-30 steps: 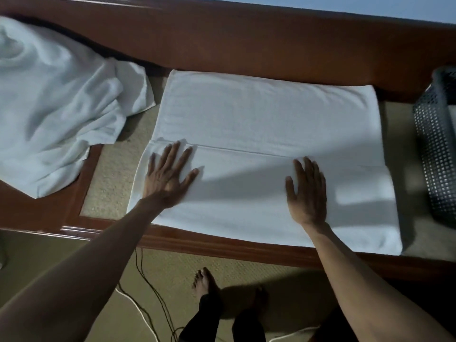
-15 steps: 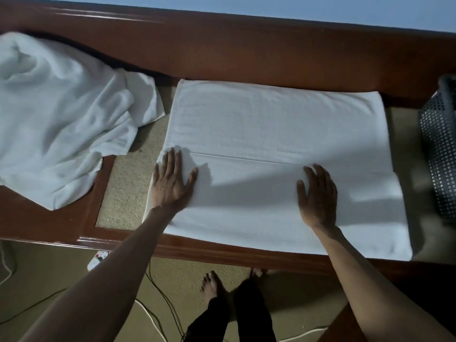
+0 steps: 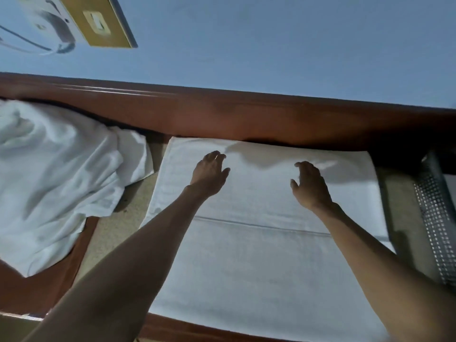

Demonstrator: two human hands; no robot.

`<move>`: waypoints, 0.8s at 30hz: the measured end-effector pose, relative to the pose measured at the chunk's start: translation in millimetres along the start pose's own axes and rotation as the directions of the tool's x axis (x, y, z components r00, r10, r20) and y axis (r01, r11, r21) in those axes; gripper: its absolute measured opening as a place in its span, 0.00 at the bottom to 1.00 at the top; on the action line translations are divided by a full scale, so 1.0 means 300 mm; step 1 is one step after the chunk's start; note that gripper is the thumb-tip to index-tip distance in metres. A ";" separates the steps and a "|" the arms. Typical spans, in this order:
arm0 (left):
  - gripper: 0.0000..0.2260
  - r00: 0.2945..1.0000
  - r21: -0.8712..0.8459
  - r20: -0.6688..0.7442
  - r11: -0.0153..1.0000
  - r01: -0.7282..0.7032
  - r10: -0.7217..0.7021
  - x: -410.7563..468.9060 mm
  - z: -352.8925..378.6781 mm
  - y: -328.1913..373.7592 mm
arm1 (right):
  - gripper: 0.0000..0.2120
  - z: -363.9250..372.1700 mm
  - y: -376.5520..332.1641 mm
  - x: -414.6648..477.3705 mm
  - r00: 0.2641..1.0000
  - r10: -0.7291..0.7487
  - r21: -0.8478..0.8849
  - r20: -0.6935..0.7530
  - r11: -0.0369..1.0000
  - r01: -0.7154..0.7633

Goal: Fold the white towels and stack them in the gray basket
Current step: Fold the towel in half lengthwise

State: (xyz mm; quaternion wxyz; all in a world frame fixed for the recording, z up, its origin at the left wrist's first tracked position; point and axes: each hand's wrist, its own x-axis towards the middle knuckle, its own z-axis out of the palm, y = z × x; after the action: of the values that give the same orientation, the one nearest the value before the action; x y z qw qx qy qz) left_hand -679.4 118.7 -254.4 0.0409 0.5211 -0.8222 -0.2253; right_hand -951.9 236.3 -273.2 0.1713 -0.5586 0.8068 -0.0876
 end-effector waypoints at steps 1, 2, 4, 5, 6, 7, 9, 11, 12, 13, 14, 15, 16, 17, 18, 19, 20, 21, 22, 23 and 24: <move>0.23 0.999 0.052 0.035 0.999 -0.010 0.008 0.039 0.005 -0.001 | 0.26 -0.017 0.010 0.046 0.999 -0.011 -0.025 0.039 1.000 0.012; 0.26 0.997 0.103 0.074 0.995 -0.019 0.012 0.076 0.007 -0.003 | 0.28 -0.033 0.020 0.090 0.997 -0.017 -0.050 0.074 0.999 0.021; 0.28 0.987 0.186 0.163 0.982 -0.043 0.012 0.141 0.014 -0.019 | 0.30 -0.058 0.045 0.170 0.991 -0.036 -0.087 0.131 0.995 0.048; 0.29 0.980 0.218 0.199 0.974 -0.055 0.011 0.168 0.017 -0.027 | 0.32 -0.065 0.060 0.202 0.986 -0.051 -0.092 0.156 0.994 0.065; 0.29 0.974 0.243 0.228 0.968 -0.067 0.010 0.189 0.019 -0.036 | 0.33 -0.074 0.073 0.226 0.982 -0.062 -0.092 0.179 0.993 0.080; 0.29 0.967 0.259 0.254 0.963 -0.075 0.007 0.206 0.017 -0.042 | 0.34 -0.080 0.087 0.243 0.977 -0.070 -0.091 0.203 0.992 0.090; 0.29 0.962 0.276 0.274 0.958 -0.078 -0.001 0.222 0.008 -0.044 | 0.34 -0.092 0.107 0.252 0.973 -0.088 -0.095 0.213 0.989 0.111; 0.30 0.975 0.310 0.223 0.948 -0.067 -0.004 0.224 -0.006 -0.033 | 0.35 -0.098 0.125 0.246 0.984 -0.111 -0.082 0.142 0.989 0.123; 0.30 0.982 0.328 0.189 0.943 -0.058 -0.006 0.220 -0.012 -0.022 | 0.34 -0.104 0.129 0.237 0.987 -0.108 -0.072 0.119 0.991 0.117; 0.30 0.986 0.340 0.165 0.939 -0.051 -0.006 0.217 -0.014 -0.015 | 0.33 -0.108 0.131 0.232 0.989 -0.098 -0.067 0.110 0.992 0.106; 0.29 0.988 0.346 0.153 0.937 -0.048 -0.005 0.212 -0.017 -0.007 | 0.31 -0.118 0.133 0.224 0.991 -0.081 -0.067 0.111 0.994 0.088; 0.29 0.989 0.349 0.146 0.936 -0.045 -0.006 0.207 -0.016 -0.007 | 0.30 -0.119 0.135 0.220 0.991 -0.071 -0.068 0.113 0.995 0.079; 0.28 0.990 0.350 0.143 0.935 -0.048 -0.003 0.200 -0.016 -0.009 | 0.29 -0.126 0.133 0.215 0.991 -0.068 -0.082 0.117 0.994 0.077; 0.27 0.990 0.349 0.139 0.935 -0.057 0.008 0.195 -0.020 -0.011 | 0.27 -0.136 0.134 0.210 0.991 -0.070 -0.112 0.115 0.990 0.083; 0.25 0.990 0.340 0.136 0.938 -0.071 0.026 0.192 -0.026 -0.012 | 0.25 -0.152 0.133 0.205 0.990 -0.072 -0.156 0.120 0.984 0.090; 0.22 0.989 0.330 0.137 0.940 -0.089 0.046 0.190 -0.034 -0.014 | 0.23 -0.168 0.134 0.199 0.988 -0.069 -0.194 0.135 0.976 0.094; 0.19 0.987 0.328 0.146 0.939 -0.108 0.062 0.188 -0.045 -0.014 | 0.23 -0.187 0.136 0.193 0.985 -0.056 -0.225 0.161 0.970 0.092; 0.18 0.984 0.346 0.162 0.930 -0.122 0.069 0.189 -0.057 -0.016 | 0.23 -0.204 0.141 0.190 0.982 -0.039 -0.247 0.186 0.965 0.085; 0.17 0.980 0.377 0.186 0.917 -0.133 0.066 0.189 -0.071 -0.017 | 0.24 -0.222 0.146 0.188 0.978 -0.020 -0.267 0.208 0.961 0.077; 0.17 0.975 0.413 0.216 0.900 -0.140 0.053 0.190 -0.083 -0.020 | 0.25 -0.235 0.153 0.188 0.974 -0.004 -0.287 0.224 0.955 0.070; 0.18 0.970 0.441 0.239 0.886 -0.147 0.042 0.191 -0.097 -0.023 | 0.25 -0.249 0.157 0.185 0.971 0.008 -0.313 0.238 0.947 0.068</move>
State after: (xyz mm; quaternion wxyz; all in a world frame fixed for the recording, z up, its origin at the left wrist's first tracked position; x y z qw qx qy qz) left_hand -690.7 56.6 -240.8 -0.1638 0.4468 -0.8758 -0.0811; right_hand -1038.5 198.0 -229.7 0.1722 -0.5977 0.7755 0.1082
